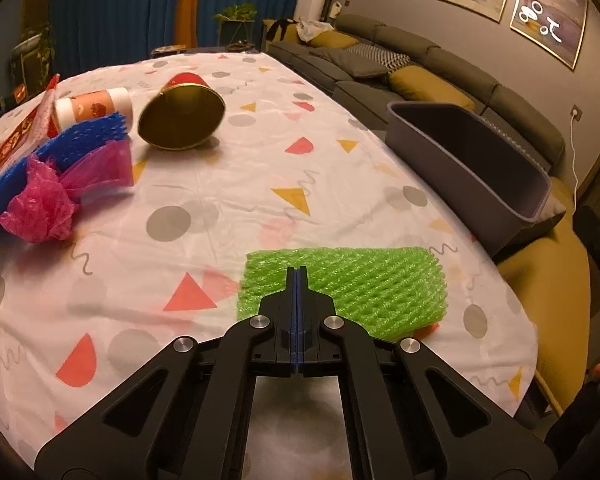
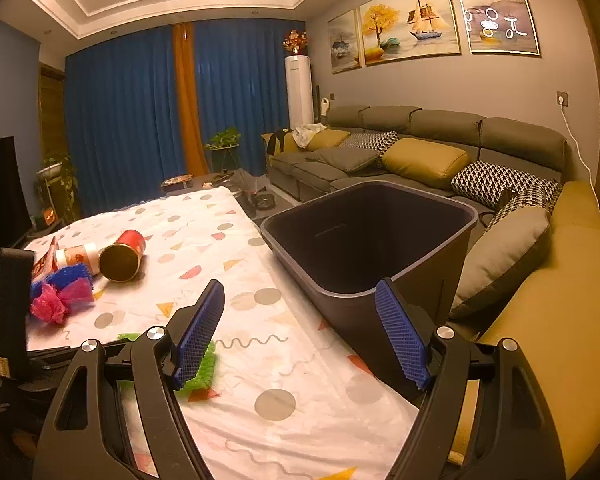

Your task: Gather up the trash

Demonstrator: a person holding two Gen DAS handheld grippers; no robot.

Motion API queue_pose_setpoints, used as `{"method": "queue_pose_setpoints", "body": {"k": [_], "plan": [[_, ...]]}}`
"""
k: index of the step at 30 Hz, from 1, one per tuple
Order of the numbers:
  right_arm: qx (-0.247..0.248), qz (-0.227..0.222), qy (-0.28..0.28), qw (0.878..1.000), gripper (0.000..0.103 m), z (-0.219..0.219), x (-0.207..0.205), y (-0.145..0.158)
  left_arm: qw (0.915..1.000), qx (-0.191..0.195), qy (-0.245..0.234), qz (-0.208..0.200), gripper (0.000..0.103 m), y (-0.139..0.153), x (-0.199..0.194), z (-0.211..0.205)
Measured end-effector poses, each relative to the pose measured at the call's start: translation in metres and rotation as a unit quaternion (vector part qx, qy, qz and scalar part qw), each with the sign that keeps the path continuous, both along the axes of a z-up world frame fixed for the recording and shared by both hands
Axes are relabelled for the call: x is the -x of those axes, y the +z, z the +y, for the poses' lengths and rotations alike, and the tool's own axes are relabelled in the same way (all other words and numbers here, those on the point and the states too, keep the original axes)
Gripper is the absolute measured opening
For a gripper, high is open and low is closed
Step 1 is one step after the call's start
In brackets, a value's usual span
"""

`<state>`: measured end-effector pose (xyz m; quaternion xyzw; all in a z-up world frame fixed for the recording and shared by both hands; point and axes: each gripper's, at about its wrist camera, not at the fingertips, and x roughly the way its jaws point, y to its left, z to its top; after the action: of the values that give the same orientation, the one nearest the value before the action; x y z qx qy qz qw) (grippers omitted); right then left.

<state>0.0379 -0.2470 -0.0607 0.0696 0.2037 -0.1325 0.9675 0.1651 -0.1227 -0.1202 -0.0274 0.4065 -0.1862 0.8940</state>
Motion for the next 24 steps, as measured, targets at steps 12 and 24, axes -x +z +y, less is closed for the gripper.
{"method": "queue_pose_setpoints", "body": {"k": [12, 24], "plan": [[-0.001, 0.015, 0.017, 1.000, 0.076, 0.014, -0.012, -0.007, 0.9972, 0.041, 0.048, -0.040, 0.000, 0.027, 0.013, 0.063], [-0.008, 0.021, 0.001, 1.000, 0.076, 0.007, -0.012, -0.011, 0.9988, 0.045, -0.014, -0.013, 0.063, 0.009, 0.013, 0.036]]}}
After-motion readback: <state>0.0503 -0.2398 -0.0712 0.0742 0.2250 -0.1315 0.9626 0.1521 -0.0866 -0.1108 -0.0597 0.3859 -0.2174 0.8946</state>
